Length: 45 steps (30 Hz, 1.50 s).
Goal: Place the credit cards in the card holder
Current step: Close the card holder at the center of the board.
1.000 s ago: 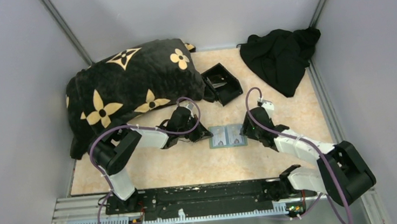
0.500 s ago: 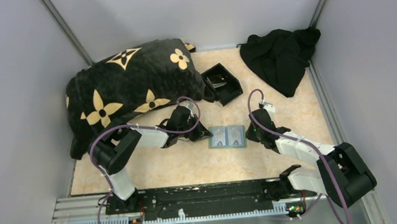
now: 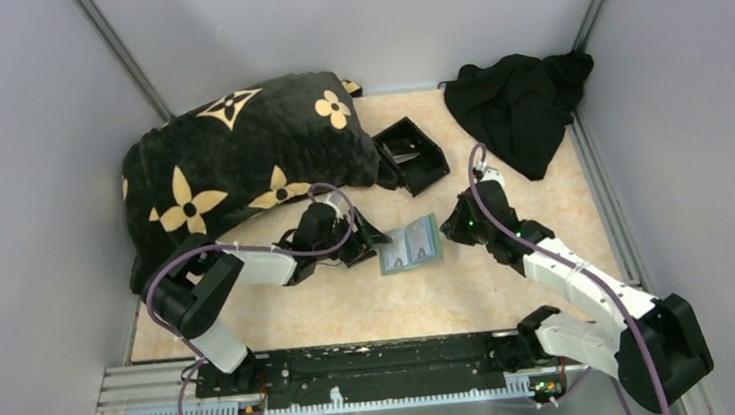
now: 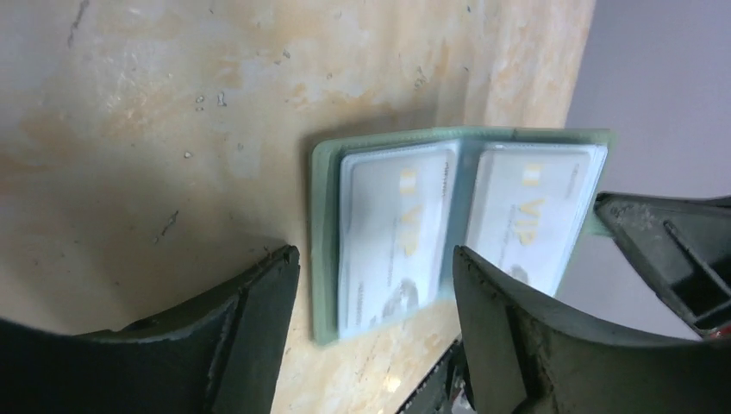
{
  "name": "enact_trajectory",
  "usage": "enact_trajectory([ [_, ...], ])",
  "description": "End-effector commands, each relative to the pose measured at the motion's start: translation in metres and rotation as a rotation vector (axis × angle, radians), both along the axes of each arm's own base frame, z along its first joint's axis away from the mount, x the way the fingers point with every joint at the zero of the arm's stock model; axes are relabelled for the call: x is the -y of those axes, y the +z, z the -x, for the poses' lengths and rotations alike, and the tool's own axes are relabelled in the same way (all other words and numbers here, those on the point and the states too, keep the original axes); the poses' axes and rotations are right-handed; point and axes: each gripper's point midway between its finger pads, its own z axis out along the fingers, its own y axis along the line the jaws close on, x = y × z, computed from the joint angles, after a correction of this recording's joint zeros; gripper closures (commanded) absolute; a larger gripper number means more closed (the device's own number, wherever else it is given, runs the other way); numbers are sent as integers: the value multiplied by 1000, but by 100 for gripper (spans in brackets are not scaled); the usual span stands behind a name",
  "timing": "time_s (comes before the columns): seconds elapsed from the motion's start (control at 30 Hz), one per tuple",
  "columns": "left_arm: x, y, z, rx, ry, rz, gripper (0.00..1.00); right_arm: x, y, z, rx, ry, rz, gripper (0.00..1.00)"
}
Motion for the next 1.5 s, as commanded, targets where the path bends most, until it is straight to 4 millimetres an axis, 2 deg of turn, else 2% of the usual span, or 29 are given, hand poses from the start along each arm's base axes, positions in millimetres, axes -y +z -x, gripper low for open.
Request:
enact_trajectory([
  [0.0, -39, -62, 28, -158, 56, -125, 24, -7, 40, -15, 84, 14, -28, 100],
  [0.27, -23, -64, 50, -220, 36, 101, 18, -24, 51, -23, 76, 29, -101, 100],
  [0.5, -15, -57, 50, -213, 32, 195, 18, -34, 57, -25, 71, 81, -114, 100],
  [0.8, -7, -61, 49, -215, 6, 185, 22, -41, 33, -24, 29, 132, -49, 100],
  [0.97, -3, -62, 51, -223, 0, 200, 25, -60, 20, -21, 12, 190, -2, 100],
  [1.1, -4, -65, 54, -231, 1, 199, 28, -76, 21, -22, 22, 227, 30, 100],
  [1.17, -4, -65, 55, -231, 0, 202, 29, -82, 20, -21, 20, 244, 32, 95],
  [1.37, -6, -65, 55, -231, 4, 205, 32, -97, 20, -14, 18, 297, 28, 56],
  [1.47, -5, -65, 55, -232, 1, 206, 33, -103, 23, -10, 24, 316, 24, 51],
])
